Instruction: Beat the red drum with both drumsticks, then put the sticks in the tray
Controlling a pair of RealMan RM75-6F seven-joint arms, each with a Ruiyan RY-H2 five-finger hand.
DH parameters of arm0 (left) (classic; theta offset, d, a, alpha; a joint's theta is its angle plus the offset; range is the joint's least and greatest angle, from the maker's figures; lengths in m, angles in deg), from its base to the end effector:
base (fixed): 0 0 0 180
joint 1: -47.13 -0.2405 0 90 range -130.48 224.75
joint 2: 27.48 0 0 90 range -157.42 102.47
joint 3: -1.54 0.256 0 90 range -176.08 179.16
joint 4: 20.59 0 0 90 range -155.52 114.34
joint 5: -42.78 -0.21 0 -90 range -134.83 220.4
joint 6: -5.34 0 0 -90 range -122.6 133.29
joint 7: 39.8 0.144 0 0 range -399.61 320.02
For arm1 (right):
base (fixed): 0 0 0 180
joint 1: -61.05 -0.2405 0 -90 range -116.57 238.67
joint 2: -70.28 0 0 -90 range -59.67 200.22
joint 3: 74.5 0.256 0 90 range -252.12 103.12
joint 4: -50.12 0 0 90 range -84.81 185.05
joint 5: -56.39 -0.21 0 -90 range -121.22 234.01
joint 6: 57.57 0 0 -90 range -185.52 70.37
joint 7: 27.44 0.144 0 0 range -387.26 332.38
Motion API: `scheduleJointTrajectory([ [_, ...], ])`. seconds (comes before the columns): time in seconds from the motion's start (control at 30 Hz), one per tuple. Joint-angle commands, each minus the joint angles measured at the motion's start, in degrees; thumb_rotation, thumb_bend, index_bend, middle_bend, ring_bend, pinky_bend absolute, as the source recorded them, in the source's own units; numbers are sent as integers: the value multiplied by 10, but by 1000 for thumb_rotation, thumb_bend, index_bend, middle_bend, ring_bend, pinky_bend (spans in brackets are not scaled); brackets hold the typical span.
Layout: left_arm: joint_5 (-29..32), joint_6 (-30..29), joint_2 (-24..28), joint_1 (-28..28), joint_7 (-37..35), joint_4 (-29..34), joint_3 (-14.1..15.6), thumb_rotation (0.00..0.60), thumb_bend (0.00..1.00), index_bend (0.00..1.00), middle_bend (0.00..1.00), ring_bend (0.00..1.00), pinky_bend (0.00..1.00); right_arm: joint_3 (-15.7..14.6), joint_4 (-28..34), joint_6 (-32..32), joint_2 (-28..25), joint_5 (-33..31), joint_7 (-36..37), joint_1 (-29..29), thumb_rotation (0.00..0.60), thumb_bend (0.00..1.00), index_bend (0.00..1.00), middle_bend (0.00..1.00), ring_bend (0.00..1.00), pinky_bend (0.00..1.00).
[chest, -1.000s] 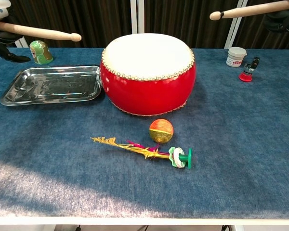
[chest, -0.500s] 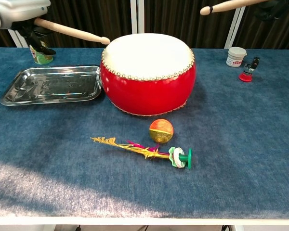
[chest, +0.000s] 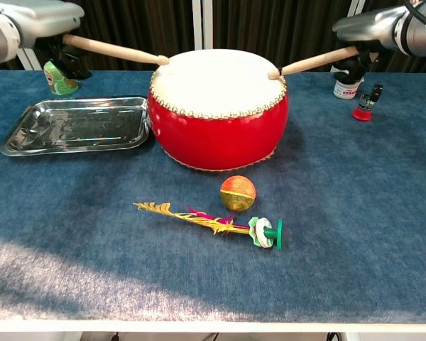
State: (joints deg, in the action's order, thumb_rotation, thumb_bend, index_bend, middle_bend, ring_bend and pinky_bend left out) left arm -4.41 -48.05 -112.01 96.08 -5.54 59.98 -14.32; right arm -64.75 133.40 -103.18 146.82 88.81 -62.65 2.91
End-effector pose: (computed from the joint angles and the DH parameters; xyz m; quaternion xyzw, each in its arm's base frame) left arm -0.1460 0.4080 0.0328 -0.7180 -0.3362 -0.3112 0.5241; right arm -0.1403 -0.4244 0.0517 0.7444 -0.3664 0.2429 0.5027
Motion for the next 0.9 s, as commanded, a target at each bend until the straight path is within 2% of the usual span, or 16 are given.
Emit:
scheduleJointTrajectory([
  [0.03,5,17,-24,15,4,-27,14,600,525,1000,1000,1000,1000,50,66,-45,-41,47,69,16,600,546,1000,1000,1000,1000],
  [0.1,4,15,-30,20,8,-35,17,600,543,1000,1000,1000,1000,63,88,-57,-57,65,91,24,600,546,1000,1000,1000,1000],
  [0.2,-9,-8,-20,16,0,-19,14,600,544,1000,1000,1000,1000,59,86,-49,-54,67,99,23,600,546,1000,1000,1000,1000],
  [0.33,-31,-40,8,6,-5,20,12,600,544,1000,1000,1000,1000,29,32,-15,-8,44,74,3,600,546,1000,1000,1000,1000],
  [0.43,-34,-51,17,4,-6,36,11,600,543,1000,1000,1000,1000,0,-18,10,29,-3,33,-19,600,547,1000,1000,1000,1000],
  [0.53,-25,-43,7,9,0,27,15,600,543,1000,1000,1000,1000,-16,-28,9,35,-30,-3,-36,600,546,1000,1000,1000,1000],
  [0.6,-15,-29,-9,17,3,10,18,600,543,1000,1000,1000,1000,-5,-6,-26,22,-15,-1,-35,600,545,1000,1000,1000,1000],
  [0.73,3,-7,-35,33,15,-27,25,600,543,1000,1000,1000,1000,44,68,-83,-28,34,67,-8,600,546,1000,1000,1000,1000],
  [0.8,2,-16,-34,34,12,-29,20,600,543,1000,1000,1000,1000,62,96,-93,-50,54,100,6,600,546,1000,1000,1000,1000],
  [0.9,-15,-46,-11,27,0,1,8,600,543,1000,1000,1000,1000,66,103,-82,-58,60,122,13,600,546,1000,1000,1000,1000],
])
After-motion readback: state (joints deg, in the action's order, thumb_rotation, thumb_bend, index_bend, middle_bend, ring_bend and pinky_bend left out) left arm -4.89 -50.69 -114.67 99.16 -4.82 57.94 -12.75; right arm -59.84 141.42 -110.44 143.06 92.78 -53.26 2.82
